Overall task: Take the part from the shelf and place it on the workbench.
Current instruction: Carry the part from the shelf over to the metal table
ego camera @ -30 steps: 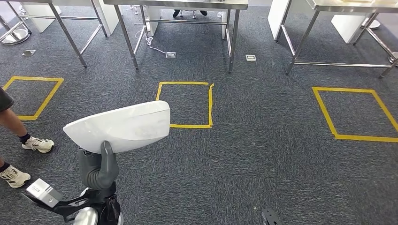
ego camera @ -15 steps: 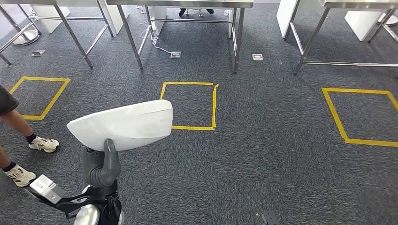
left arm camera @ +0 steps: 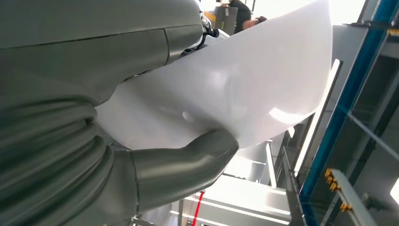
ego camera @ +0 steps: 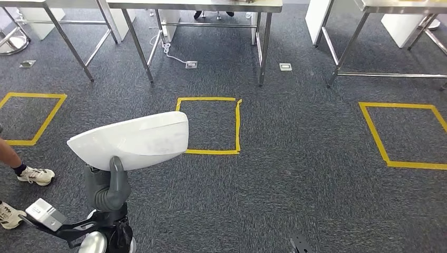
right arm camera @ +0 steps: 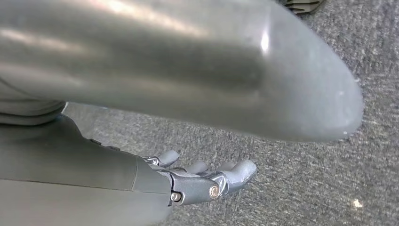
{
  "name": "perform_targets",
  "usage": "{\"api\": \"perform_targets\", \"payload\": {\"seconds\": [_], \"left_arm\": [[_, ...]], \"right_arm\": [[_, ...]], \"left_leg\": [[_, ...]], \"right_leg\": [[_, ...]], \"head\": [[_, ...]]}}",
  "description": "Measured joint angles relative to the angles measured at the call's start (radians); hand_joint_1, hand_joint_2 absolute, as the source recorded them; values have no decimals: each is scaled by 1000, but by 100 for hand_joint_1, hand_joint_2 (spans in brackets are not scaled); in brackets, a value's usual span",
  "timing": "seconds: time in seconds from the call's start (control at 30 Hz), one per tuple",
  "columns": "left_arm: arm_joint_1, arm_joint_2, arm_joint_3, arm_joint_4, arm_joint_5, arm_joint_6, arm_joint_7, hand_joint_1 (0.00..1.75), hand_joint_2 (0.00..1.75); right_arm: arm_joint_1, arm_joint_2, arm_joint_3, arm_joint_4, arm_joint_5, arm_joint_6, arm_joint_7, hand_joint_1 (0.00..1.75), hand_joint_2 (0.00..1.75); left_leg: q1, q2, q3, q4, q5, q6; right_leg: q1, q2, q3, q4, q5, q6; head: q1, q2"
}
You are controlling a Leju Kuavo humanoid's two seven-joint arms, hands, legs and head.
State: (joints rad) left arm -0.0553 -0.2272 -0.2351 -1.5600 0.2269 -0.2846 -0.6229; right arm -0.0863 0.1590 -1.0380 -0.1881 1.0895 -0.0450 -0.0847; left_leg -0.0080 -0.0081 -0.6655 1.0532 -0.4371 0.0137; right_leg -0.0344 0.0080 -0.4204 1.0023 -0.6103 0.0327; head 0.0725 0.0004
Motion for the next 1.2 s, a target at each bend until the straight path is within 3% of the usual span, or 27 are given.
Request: {"api": "perform_targets", "payload": {"seconds": [0.07, 0.13, 0.2, 0.27, 0.3, 0.33, 0.4, 0.43, 0.47, 0.5, 0.57, 0.63, 0.67, 0.73, 0.77, 0.8, 0.83, 0.93, 0.97, 1.07, 1.13, 1.2], "left_arm": [[0, -2, 0, -1, 0, 0, 0, 175, 175], [0, -2, 0, -1, 0, 0, 0, 175, 175], [2, -2, 0, 0, 0, 0, 1, 175, 175], [4, -2, 0, 1, 0, 0, 2, 175, 175], [4, -2, 0, 1, 0, 0, 2, 175, 175], [4, -2, 0, 1, 0, 0, 2, 175, 175], [5, -1, 0, 2, 0, 0, 3, 175, 175], [5, -1, 0, 4, 0, 0, 3, 175, 175], [6, -1, 0, 5, 0, 0, 4, 175, 175], [6, -1, 0, 4, 0, 0, 4, 175, 175], [5, 0, 0, 1, 0, 0, 3, 175, 175], [5, 0, 0, 0, 0, 0, 3, 175, 175], [6, 1, 0, 0, 0, 0, 3, 175, 175], [10, 2, 0, 0, 0, 0, 3, 175, 175], [11, 2, 0, 0, 0, 0, 3, 175, 175], [12, 3, 0, 1, 0, 0, 3, 175, 175], [13, 3, 0, 1, 0, 0, 3, 175, 175], [18, 5, 0, 2, 0, 0, 3, 175, 175], [19, 6, 0, 2, 0, 0, 4, 175, 175], [19, 4, 0, -2, 1, 0, 3, 175, 175], [19, 1, 0, -5, 1, 0, 3, 175, 175], [20, 1, -1, -5, 2, 0, 3, 175, 175]], "right_arm": [[-2, 1, 0, 0, 1, 0, -1, 0, 0], [-4, 1, 0, 0, 1, 0, -3, 0, 0], [-2, 0, 0, 0, 2, 1, -4, 0, 0], [3, 0, 0, 0, 3, 2, -5, 0, 0], [5, 0, 0, 0, 3, 2, -5, 0, 0], [5, -1, 0, 0, 3, 3, -5, 0, 0], [7, -2, 0, 0, 3, 4, -5, 0, 0], [9, -2, 0, 0, 3, 3, -5, 0, 0], [10, -3, 0, 0, 3, 3, -5, 0, 0], [9, -3, 0, 0, 3, 3, -5, 0, 0], [6, -3, 0, 0, 4, 3, -6, 0, 0], [3, -3, 0, -1, 4, 2, -6, 0, 0], [3, -4, 0, -1, 4, 2, -6, 0, 0], [4, -4, 0, -1, 4, 3, -6, 0, 0], [5, -4, 0, -1, 4, 3, -6, 0, 0], [5, -4, 0, -1, 3, 3, -6, 0, 0], [5, -3, 0, -1, 3, 3, -6, 0, 0], [5, -4, 0, -1, 2, 6, -6, 0, 0], [4, -4, 0, -1, 2, 7, -6, 0, 0], [2, -4, 0, -1, -1, 7, -7, 0, 0], [-1, -4, 0, -1, -3, 8, -7, 0, 0], [0, -4, 0, -1, -6, 8, -8, 0, 0]], "left_leg": [[3, -4, 33, -25, -12, 13], [3, -5, 73, -45, -27, 20], [-1, -7, 108, -52, -50, 25], [-5, -11, 146, -52, -79, 30], [-8, -12, 167, -52, -95, 31], [-11, -13, 189, -52, -111, 32], [-16, -15, 225, -49, -147, 30], [-17, -17, 237, -49, -164, 27], [-18, -19, 246, -43, -173, 22], [-19, -21, 249, -31, -173, 16], [-19, -17, 226, 35, -150, 4], [-14, -9, 149, 148, -143, -8], [-10, -7, 101, 202, -162, -14], [-1, -4, 18, 259, -239, -22], [2, -4, -6, 253, -266, -25], [4, -2, -20, 226, -268, -27], [6, -1, -26, 180, -232, -29], [5, 9, -30, 40, -22, -22], [4, 10, -28, 22, 12, -16], [7, 5, 2, 8, 0, 8], [8, 3, 34, -5, -15, 19], [6, 2, 65, -14, -37, 25]], "right_leg": [[-1, -2, -15, 46, 28, 8], [4, -3, -84, 152, 28, 4], [15, -3, -185, 252, -22, -2], [25, -3, -255, 267, -62, -7], [28, -3, -269, 234, -49, -12], [31, -3, -273, 182, -3, -18], [40, -1, -271, 85, 126, -32], [44, 0, -265, 60, 170, -37], [47, 2, -259, 52, 188, -42], [46, 2, -249, 52, 179, -46], [40, 2, -225, 44, 169, -55], [35, 1, -197, 39, 150, -62], [33, 1, -184, 38, 137, -63], [28, 2, -153, 37, 109, -62], [25, 3, -135, 37, 93, -60], [22, 4, -115, 37, 77, -57], [19, 5, -94, 37, 61, -53], [17, 9, -49, 33, 15, -33], [19, 9, -41, 34, 8, -25], [19, 7, -48, 79, 32, -7], [18, 3, -107, 176, 43, -4], [20, 1, -193, 280, -5, -1]], "head": [[2, 0], [4, 0], [6, 0], [7, 0], [8, 0], [7, 0], [4, 0], [1, 0], [-1, 0], [-1, 0], [-2, 0], [-5, 0], [-8, 0], [-8, 0], [-8, 0], [-8, 0], [-8, 0], [-15, 0], [-17, 0], [-17, 0], [-14, 0], [-13, 0]]}}
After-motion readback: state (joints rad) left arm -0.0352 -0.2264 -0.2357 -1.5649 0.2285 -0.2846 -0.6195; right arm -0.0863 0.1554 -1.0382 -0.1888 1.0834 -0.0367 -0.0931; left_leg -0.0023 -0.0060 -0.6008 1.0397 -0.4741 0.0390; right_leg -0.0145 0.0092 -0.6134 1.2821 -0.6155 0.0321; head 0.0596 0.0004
